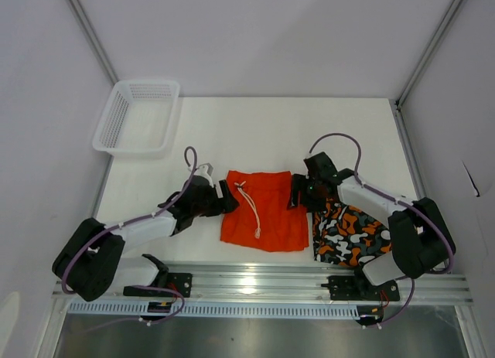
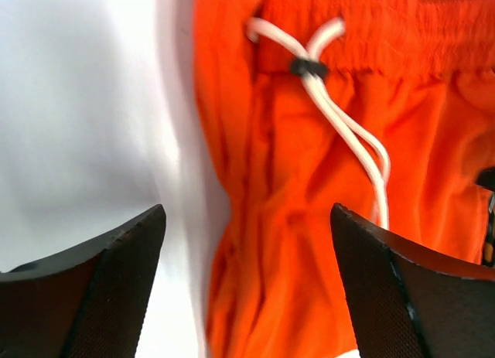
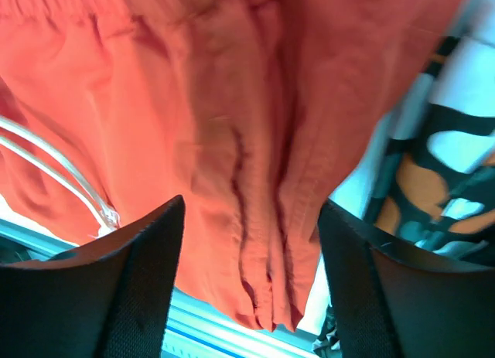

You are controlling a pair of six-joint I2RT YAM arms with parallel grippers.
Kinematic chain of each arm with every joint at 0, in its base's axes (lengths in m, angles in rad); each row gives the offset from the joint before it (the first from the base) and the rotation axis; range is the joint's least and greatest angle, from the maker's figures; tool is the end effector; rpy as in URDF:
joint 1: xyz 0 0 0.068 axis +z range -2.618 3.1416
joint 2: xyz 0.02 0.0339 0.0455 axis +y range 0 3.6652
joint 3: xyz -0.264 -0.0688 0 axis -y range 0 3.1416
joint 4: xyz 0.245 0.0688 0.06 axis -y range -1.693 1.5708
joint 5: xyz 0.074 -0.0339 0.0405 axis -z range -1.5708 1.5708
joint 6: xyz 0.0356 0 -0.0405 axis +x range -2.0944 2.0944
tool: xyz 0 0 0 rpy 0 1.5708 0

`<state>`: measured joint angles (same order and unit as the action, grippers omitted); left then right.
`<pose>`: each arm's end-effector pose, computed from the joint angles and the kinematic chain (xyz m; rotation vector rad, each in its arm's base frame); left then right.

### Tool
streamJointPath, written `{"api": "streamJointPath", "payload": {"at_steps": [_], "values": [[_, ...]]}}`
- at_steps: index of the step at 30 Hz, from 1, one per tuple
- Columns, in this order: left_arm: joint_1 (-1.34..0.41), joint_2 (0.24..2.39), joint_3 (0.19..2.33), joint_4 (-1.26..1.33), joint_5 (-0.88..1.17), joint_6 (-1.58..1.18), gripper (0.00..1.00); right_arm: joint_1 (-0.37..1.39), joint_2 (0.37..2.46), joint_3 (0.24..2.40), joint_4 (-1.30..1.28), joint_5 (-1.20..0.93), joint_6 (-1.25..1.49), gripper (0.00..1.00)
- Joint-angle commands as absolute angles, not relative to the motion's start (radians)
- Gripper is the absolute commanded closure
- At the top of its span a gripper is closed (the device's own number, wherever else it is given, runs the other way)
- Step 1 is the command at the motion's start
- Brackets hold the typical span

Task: Fold and stack the shorts
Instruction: Neatly place the folded shorts to the corner

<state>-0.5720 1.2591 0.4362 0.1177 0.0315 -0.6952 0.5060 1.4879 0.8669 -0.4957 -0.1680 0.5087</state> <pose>0.1954 -0.1271 0.1549 -0.1289 2.3712 -0.6797 0.2422 0.1410 0.1848 -0.0503 2.7796 0.5166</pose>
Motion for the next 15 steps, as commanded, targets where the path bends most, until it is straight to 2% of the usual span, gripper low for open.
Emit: {"api": "streamJointPath", "payload": {"at_steps": [1, 10, 15], "values": [[-0.523, 1.267, 0.468, 0.129, 0.055, -0.658, 0.11, 0.474, 1.447, 0.831, -0.422, -0.181, 0.529, 0.27], [-0.500, 1.405, 0.476, 0.313, 0.138, -0.646, 0.07, 0.423, 1.488, 0.773, -0.278, -0.250, 0.528, 0.24], [-0.502, 1.471, 0.469, 0.419, 0.190, -0.653, 0.10, 0.420, 1.529, 0.752, -0.189, -0.290, 0.531, 0.28]]}}
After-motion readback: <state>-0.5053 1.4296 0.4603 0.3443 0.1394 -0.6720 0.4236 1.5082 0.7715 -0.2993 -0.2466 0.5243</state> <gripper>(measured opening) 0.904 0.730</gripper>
